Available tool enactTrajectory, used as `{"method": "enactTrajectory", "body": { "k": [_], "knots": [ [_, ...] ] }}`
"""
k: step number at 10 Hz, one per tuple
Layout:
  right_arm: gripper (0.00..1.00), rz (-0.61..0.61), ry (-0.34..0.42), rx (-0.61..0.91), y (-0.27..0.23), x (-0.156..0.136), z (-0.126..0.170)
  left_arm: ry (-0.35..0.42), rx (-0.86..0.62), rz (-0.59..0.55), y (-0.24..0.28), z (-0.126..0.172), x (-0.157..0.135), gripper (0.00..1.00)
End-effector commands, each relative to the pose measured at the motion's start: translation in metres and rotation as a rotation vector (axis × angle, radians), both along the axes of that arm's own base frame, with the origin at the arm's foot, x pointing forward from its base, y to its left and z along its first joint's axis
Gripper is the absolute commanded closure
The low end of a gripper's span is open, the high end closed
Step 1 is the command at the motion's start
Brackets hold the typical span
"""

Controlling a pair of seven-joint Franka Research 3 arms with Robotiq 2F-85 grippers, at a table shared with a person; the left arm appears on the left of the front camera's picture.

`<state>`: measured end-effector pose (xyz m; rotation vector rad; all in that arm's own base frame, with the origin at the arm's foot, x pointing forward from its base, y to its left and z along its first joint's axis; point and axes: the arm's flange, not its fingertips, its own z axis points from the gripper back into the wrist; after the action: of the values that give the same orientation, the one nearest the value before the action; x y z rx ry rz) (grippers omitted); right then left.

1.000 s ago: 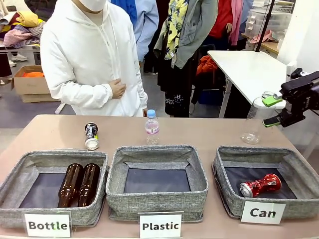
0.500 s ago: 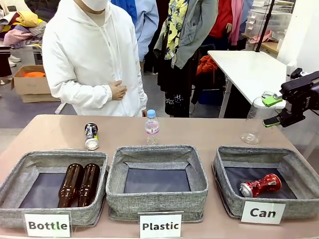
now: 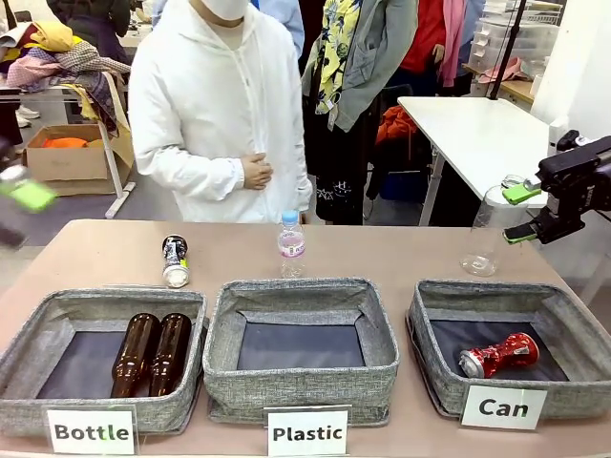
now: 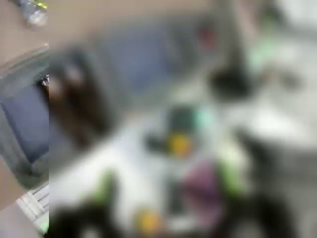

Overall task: Sort the can waste into the basket.
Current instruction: Pick up the can waste from the table and place it in the right Fabric basket.

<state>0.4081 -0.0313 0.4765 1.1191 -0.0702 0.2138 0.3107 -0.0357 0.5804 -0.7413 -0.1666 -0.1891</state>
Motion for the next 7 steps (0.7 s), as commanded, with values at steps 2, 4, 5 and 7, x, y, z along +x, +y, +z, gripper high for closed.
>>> {"method": "enactTrajectory", "body": {
  "k": [2,4,5,7],
  "knots": [
    [0.00,0.018,-0.016,-0.004,-0.003,0.000,0.003,-0.012,0.167,0.407,-0.036,-0.024,0.076,0.00],
    [0.00,0.018,-0.016,-0.004,-0.003,0.000,0.003,-0.072,0.242,0.440,-0.050,-0.048,0.116,0.00],
    [0.00,0.018,-0.016,-0.004,-0.003,0.000,0.003,-0.093,0.272,0.449,-0.052,-0.064,0.131,0.00],
    [0.00,0.018,-0.016,-0.004,-0.003,0.000,0.003,-0.014,0.207,0.404,-0.053,-0.077,0.144,0.00]
  ]
}}
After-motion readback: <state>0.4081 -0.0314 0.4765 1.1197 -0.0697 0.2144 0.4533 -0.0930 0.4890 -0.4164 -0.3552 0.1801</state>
